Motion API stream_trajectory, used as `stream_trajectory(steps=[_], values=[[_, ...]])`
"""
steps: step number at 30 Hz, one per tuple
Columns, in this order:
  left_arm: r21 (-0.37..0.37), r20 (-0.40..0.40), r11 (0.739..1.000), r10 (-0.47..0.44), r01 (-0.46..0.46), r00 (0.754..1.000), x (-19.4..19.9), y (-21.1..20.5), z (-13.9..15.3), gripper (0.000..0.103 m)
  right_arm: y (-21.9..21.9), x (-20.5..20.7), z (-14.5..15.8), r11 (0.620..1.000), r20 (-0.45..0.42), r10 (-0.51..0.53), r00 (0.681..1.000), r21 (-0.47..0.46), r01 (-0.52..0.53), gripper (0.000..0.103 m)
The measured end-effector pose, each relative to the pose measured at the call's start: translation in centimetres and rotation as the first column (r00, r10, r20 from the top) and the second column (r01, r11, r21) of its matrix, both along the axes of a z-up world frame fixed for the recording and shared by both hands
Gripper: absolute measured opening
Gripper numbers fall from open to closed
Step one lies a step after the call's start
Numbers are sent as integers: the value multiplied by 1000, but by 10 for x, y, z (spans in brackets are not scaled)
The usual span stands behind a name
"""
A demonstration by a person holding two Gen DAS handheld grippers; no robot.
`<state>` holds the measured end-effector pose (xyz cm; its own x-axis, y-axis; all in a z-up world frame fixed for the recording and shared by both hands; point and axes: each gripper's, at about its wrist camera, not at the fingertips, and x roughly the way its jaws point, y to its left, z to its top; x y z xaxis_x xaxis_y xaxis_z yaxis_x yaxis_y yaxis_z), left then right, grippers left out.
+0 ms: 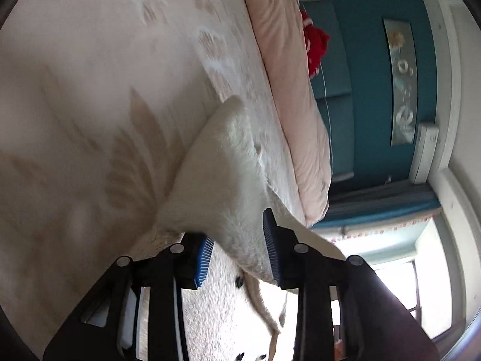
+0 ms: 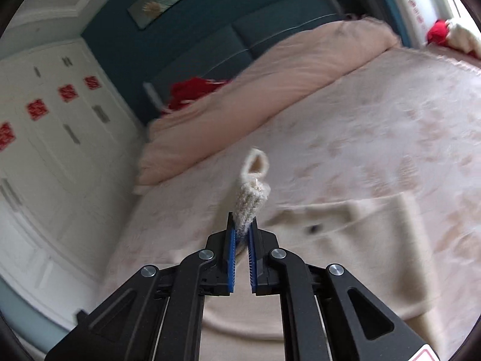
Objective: Fold small clothes
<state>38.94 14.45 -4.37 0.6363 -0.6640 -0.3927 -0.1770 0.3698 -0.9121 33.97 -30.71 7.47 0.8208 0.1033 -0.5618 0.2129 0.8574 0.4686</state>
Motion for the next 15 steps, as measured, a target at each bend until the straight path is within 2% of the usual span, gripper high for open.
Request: stream_trajectory(steps=[2,4,5,7,9,13,15], values=[[27,-10,999,-24,25,1000,1,-11,-3,30,-21,3,-33,999,-117,-33,993,-28,30,7],[61,-17,998,-33,34,999,4,-17,-5,25,-40,5,-84,999,-274,-44,961,16,50,7],[82,-15,996,-34,35,999,6,-20,-4,24,-42,5,-95,998,-300,-41,953,37,55,7],[91,-15,996,-22,24,1000,7,-17,-3,17,-37,2,-103,998,-300,-32,953,43,47,7],[75,-14,997,7,-6,1000,7,-11,-2,14,-30,3,-94,999,-266,-26,964,35,36,7],[118,4,993,2,-3,1000,2,-11,1,14,-41,-9,-57,997,-119,-55,991,45,60,7],[132,-10,991,-12,13,1000,0,-13,-5,14,-50,-12,-70,997,-170,-73,983,-1,74,7]])
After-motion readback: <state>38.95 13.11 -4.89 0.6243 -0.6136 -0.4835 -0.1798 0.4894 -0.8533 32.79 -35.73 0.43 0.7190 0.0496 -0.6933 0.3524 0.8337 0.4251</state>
